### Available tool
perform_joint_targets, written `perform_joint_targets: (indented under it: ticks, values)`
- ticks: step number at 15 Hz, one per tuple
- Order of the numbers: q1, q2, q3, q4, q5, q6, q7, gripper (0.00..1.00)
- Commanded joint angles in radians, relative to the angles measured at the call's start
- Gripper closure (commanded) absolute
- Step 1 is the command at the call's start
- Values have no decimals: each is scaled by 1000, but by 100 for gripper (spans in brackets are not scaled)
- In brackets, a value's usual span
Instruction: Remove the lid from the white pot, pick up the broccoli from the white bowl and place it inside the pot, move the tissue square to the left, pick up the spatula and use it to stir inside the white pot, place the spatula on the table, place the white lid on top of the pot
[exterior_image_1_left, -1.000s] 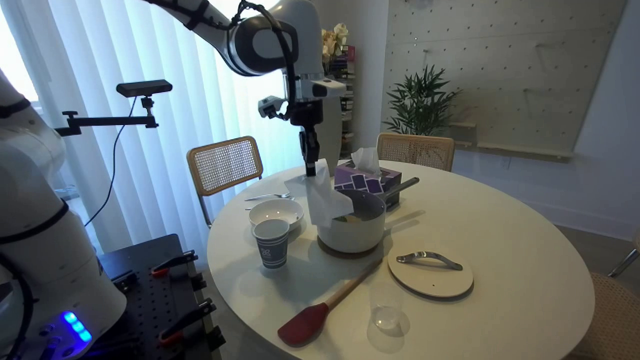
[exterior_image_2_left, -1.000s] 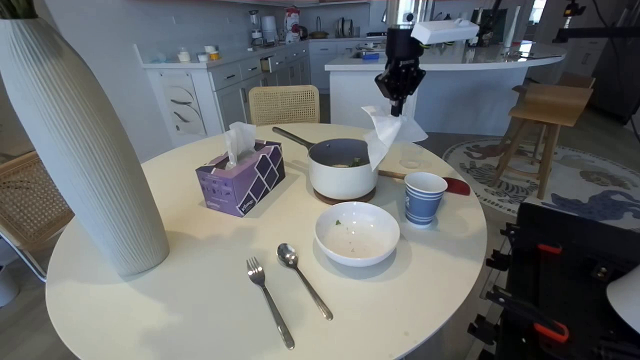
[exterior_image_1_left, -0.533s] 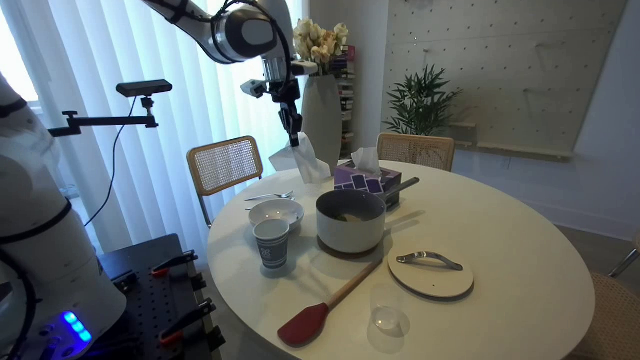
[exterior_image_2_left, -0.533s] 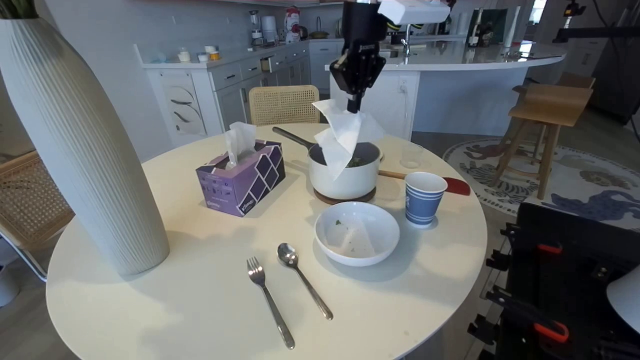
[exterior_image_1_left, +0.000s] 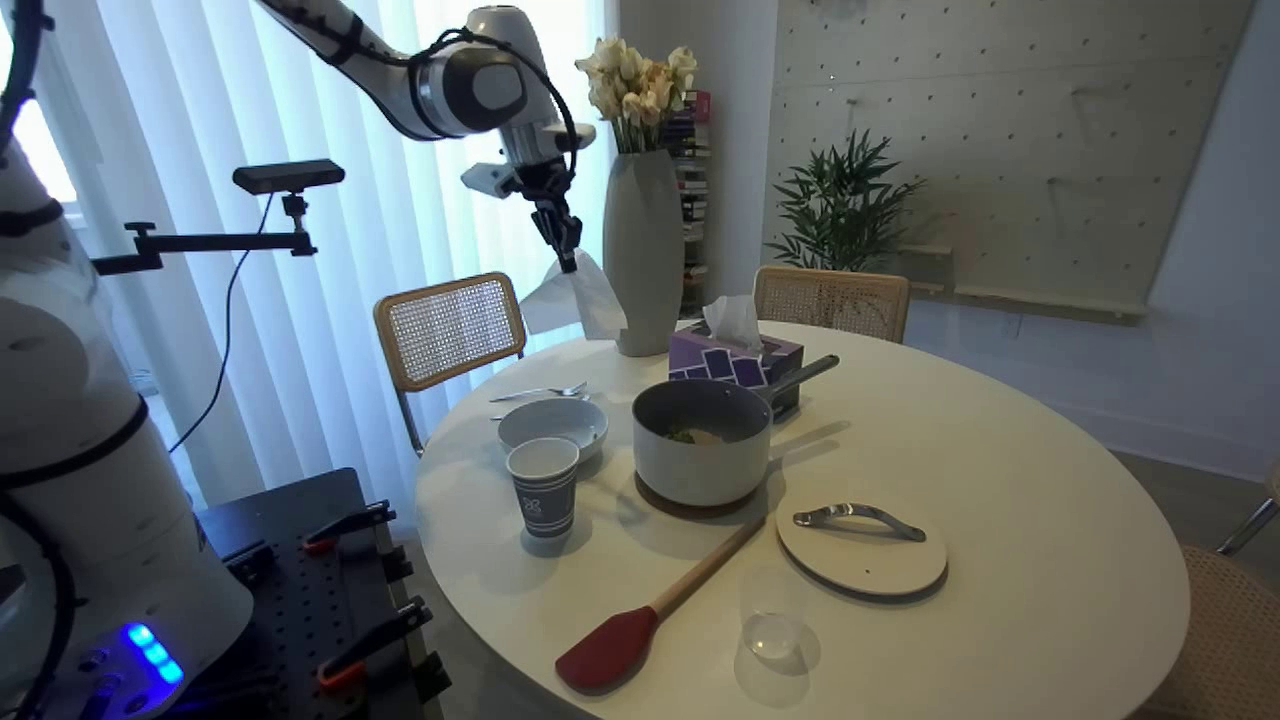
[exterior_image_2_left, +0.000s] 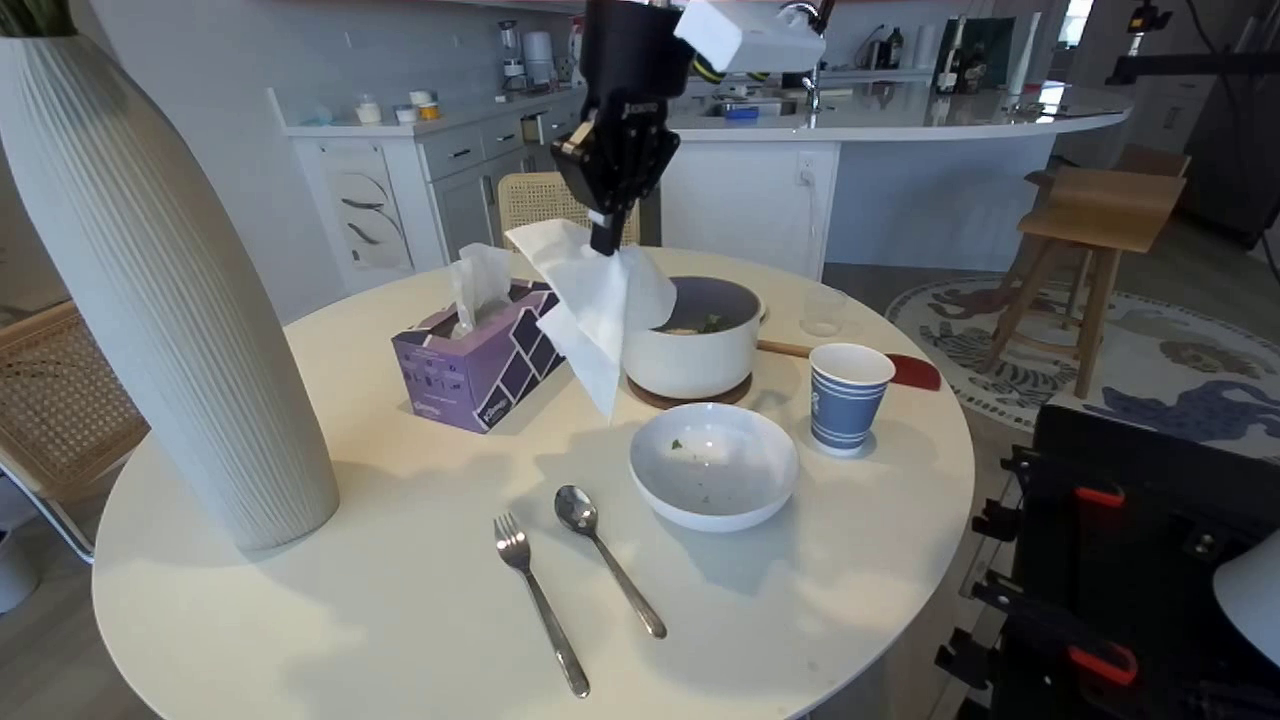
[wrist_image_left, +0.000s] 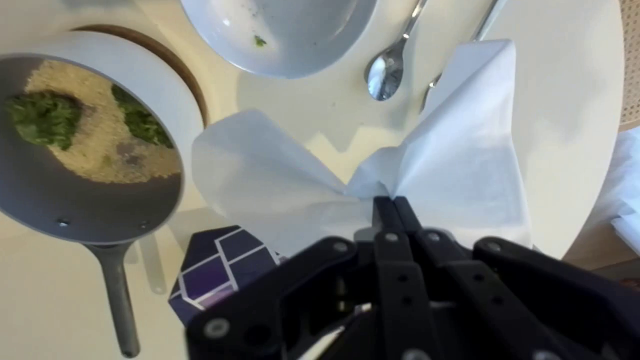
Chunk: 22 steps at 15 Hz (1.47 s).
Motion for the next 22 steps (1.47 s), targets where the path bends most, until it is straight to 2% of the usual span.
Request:
perform_joint_targets:
  ticks: [1, 4, 7, 13, 19, 20, 21, 22]
  values:
    - [32, 97, 20, 53, 11, 122, -8, 100]
    - [61, 198, 30, 103, 13, 214, -19, 100]
    - [90, 302, 33, 166, 12, 258, -34, 100]
    - [138, 480, 27, 304, 16, 292, -71, 100]
    - [176, 598, 17, 399, 10, 319, -92, 100]
    - [181, 611, 18, 409, 14, 322, -91, 98]
    - [184, 621, 17, 418, 15, 324, -91, 73]
    - [185, 630, 18, 427, 17, 321, -94, 73]
